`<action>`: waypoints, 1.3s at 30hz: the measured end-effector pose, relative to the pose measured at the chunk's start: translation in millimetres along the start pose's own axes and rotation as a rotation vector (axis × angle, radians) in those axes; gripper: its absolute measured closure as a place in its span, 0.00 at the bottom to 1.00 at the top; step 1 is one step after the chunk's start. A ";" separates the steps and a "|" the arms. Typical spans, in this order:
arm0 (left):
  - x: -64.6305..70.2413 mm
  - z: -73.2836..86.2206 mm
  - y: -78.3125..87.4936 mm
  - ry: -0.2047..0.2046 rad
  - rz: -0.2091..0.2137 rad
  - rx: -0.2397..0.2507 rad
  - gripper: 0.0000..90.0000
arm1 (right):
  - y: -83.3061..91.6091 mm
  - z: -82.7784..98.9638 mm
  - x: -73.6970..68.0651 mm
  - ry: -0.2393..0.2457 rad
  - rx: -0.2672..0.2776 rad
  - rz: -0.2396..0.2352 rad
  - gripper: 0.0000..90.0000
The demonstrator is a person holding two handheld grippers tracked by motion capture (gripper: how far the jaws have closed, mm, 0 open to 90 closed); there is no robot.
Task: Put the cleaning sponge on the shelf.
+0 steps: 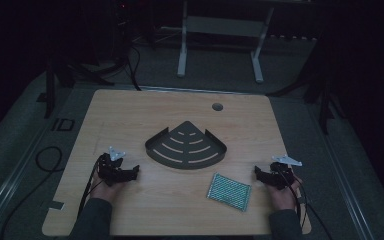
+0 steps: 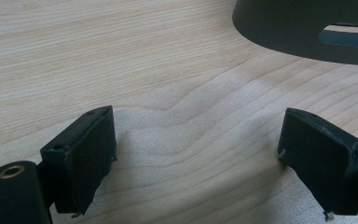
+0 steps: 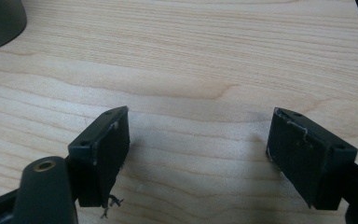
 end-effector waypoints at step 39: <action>0.0 0.0 0.0 0.000 0.000 0.000 0.13 | 52.0 -12.3 -59.9 0.237 0.132 -0.135 1.00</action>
Point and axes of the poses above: each handheld gripper's, and its own axes: y roughly backward along the jaws, z roughly out of its underside, x roughly to its right, the point moved 3 cm from there along -y, roughly forward along the jaws, and after that the axes turned 2 degrees about -y, right-handed, at the moved point
